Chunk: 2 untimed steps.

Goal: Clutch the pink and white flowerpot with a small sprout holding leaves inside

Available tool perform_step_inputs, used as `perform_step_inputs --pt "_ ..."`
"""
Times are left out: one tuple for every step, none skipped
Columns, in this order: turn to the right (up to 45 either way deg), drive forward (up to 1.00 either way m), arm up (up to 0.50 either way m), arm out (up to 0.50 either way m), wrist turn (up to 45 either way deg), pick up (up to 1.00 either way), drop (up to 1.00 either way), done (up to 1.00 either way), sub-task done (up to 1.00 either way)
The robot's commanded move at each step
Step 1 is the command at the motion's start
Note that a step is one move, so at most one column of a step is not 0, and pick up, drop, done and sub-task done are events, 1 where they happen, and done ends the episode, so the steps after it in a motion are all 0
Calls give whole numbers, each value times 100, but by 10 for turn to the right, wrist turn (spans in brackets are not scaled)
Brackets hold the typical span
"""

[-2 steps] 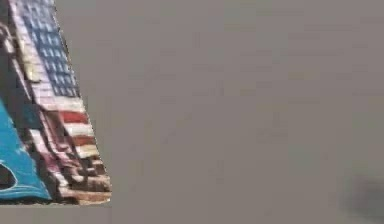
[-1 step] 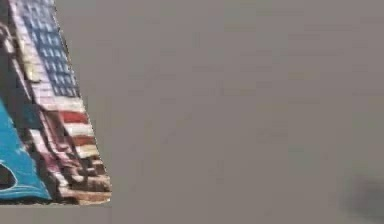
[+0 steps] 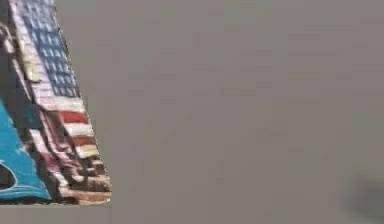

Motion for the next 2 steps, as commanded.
perform_step_inputs --pt "0 0 0 0 450 0 0 0 0" --pt "0 0 0 0 450 0 0 0 0"
